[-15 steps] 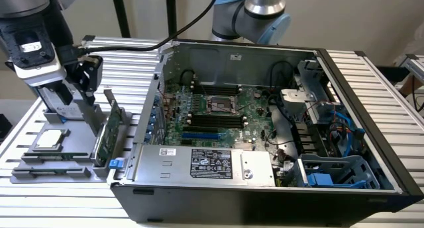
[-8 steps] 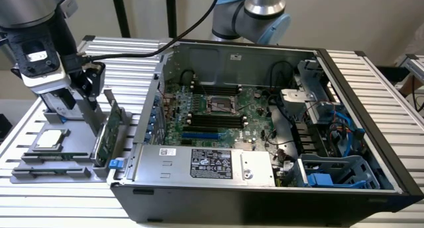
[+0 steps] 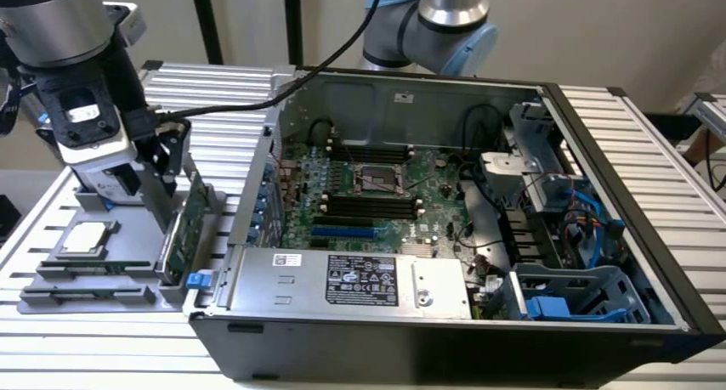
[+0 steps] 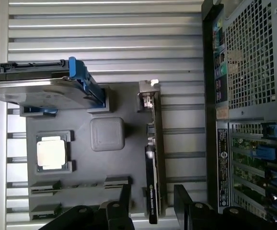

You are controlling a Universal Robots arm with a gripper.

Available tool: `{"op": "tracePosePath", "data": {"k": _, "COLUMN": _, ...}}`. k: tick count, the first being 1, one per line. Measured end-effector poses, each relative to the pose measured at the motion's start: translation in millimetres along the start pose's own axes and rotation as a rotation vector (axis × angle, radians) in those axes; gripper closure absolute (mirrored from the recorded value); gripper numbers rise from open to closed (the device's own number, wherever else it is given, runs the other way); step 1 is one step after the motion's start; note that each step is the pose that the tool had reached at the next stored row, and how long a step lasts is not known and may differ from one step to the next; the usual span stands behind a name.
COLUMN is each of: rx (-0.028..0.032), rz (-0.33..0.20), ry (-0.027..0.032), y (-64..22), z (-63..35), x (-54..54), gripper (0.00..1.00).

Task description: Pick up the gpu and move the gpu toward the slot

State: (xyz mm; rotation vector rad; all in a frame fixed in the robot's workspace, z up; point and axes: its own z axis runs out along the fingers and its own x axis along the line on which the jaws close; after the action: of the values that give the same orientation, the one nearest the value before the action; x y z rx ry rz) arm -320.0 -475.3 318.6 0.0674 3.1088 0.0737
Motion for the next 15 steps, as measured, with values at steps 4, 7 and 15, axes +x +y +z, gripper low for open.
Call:
{"op": "tracePosePath", "data": {"k": 4, "rx": 0.0004, "rz": 0.015, "ry": -0.0007, "y": -0.1, "z": 7.4, "x": -3.3, "gripper": 0.52}}
{"op": "tracePosePath", "data": {"k": 7, "rx": 0.0006, "rz": 0.021, "ry": -0.001, "y": 0.1, "z": 13.0, "x": -4.2, "gripper": 0.52}}
{"op": "tracePosePath", "data": {"k": 15, "rx": 0.0008, "rz": 0.027, "ry": -0.0013, "y": 0.4, "z": 27.5, "x": -4.9, "gripper": 0.52}}
